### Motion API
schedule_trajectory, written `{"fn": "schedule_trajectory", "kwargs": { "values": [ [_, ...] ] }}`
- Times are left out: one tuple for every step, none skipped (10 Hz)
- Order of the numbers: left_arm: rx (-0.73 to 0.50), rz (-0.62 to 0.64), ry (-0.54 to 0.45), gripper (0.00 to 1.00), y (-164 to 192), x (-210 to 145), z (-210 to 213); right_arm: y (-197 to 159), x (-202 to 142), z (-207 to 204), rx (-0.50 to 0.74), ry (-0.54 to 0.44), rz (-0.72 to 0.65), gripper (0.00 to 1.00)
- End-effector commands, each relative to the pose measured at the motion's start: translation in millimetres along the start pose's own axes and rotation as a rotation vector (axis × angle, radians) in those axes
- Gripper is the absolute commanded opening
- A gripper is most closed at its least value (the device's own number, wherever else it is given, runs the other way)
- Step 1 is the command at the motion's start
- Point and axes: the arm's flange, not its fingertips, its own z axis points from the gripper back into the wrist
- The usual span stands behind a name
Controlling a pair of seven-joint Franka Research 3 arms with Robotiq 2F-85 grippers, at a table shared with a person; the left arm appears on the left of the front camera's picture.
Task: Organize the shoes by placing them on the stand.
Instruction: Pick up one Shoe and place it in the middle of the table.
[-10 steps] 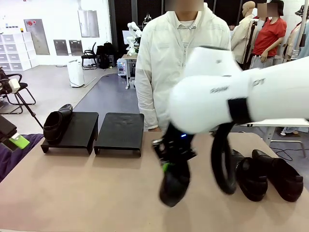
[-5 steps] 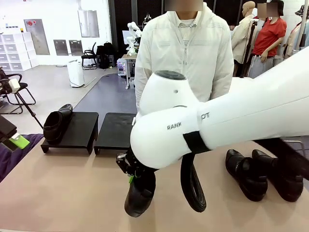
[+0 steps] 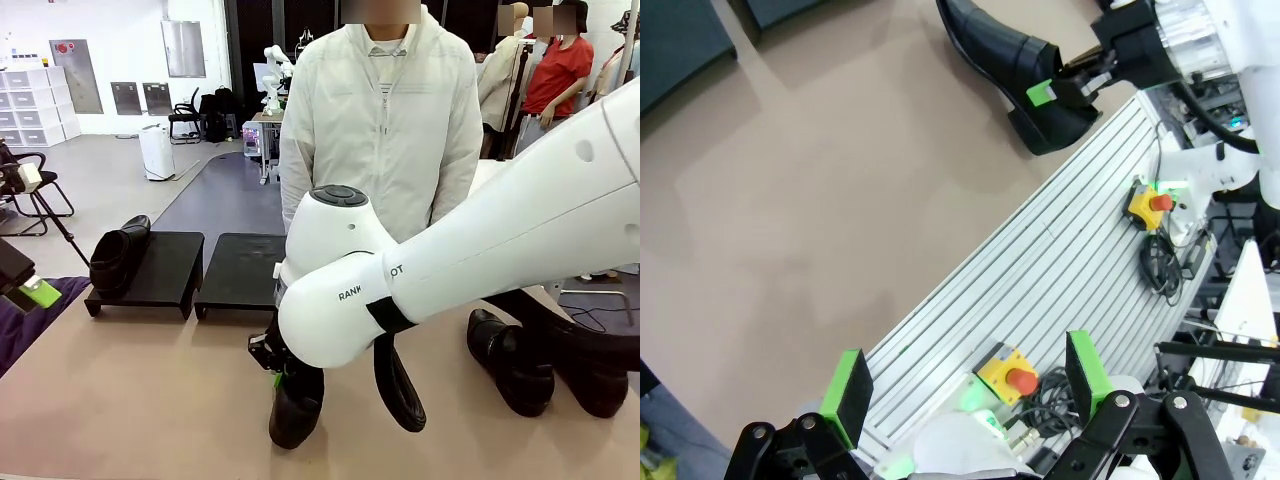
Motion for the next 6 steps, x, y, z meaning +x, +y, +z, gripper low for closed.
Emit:
{"fn": "schedule_trajectory", "kwargs": {
  "values": [
    [-0.016,-0.014,-0.008,1.0,1.3,-1.5,1.0,21.2,4.8,0.4,0.001,-0.016,-0.031,0.0],
    [-0.016,-0.014,-0.008,1.0,1.3,-1.5,1.0,21.0,4.9,0.5,0.01,-0.003,-0.01,0.0],
    [-0.016,-0.014,-0.008,1.0,1.3,-1.5,1.0,21.2,5.2,-0.2,0.006,0.012,-0.013,0.29],
    [-0.016,-0.014,-0.008,1.0,1.3,-1.5,1.0,21.4,4.6,-0.2,-0.003,0.005,-0.015,0.82],
    [-0.016,-0.014,-0.008,1.0,1.3,-1.5,1.0,20.6,4.4,1.2,0.0,0.004,-0.015,1.0],
    [-0.016,-0.014,-0.008,1.0,1.3,-1.5,1.0,19.5,3.9,4.3,0.0,-0.005,-0.022,1.0]
  ]
}}
